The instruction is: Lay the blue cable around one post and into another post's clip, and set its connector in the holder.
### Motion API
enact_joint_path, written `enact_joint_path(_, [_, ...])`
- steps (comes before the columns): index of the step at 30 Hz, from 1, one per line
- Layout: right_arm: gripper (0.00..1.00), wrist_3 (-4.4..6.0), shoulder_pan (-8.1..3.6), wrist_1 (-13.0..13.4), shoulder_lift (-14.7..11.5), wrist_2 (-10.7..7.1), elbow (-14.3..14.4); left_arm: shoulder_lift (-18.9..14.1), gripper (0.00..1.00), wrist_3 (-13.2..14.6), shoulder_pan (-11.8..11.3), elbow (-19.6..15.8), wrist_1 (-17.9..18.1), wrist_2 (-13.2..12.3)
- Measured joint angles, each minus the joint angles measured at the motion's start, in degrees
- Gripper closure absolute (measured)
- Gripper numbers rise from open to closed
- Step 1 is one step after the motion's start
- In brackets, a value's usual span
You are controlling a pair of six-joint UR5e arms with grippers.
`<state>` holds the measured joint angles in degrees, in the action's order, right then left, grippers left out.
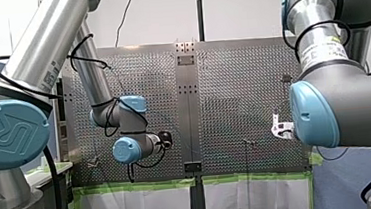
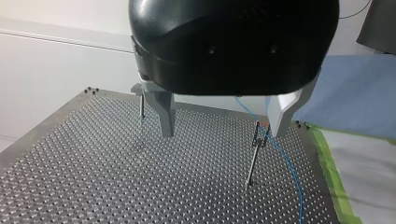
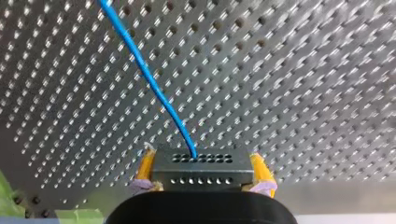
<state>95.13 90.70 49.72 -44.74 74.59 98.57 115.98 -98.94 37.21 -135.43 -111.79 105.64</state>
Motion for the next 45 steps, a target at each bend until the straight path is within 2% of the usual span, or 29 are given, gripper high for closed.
enact_joint_path(7, [1.0, 0.48, 1.9, -2.8, -3.5, 0.86, 1.4, 0.0, 0.0, -0.1, 0.1, 0.0, -0.1, -0.1])
enact_joint_path(12, [1.0, 0.76, 3.2, -4.4, -6.3, 2.6, 3.5, 0.0, 0.0, -0.5, 0.1, 0.0, -0.1, -0.1])
enact_joint_path(16, [1.0, 1.22, 4.02, -5.7, -8.4, 3.27, 4.9, 0.0, 0.0, -0.8, 0.1, 0.0, -0.1, -0.2])
enact_joint_path(25, [1.0, 3.55, 5.64, -9.7, -13.3, 3.18, 6.7, 0.0, 0.0, -1.6, 0.1, 0.0, -0.1, -0.3])
enact_joint_path(30, [1.0, 6.06, 6.23, -10.8, -16.3, 3.45, 6.8, 0.0, 0.0, -1.8, 0.1, 0.0, -0.5, -0.4])
enact_joint_path(33, [1.0, 6.81, 6.39, -11.9, -18.0, 3.89, 6.8, 0.0, 0.0, -1.9, 0.1, 0.0, -0.8, -0.5])
enact_joint_path(39, [1.0, 6.79, 6.52, -13.5, -20.7, 4.81, 6.2, 0.0, 0.0, -1.9, 0.1, 0.0, -1.0, -0.5])
enact_joint_path(41, [1.0, 6.39, 6.53, -14.1, -21.4, 5.31, 5.6, 0.0, 0.0, -1.9, 0.0, 0.0, -1.1, -0.5])
enact_joint_path(45, [1.0, 4.87, 6.54, -15.8, -23.2, 5.83, 4.0, 0.0, 0.0, -1.9, -0.2, 0.0, -1.2, -0.7])
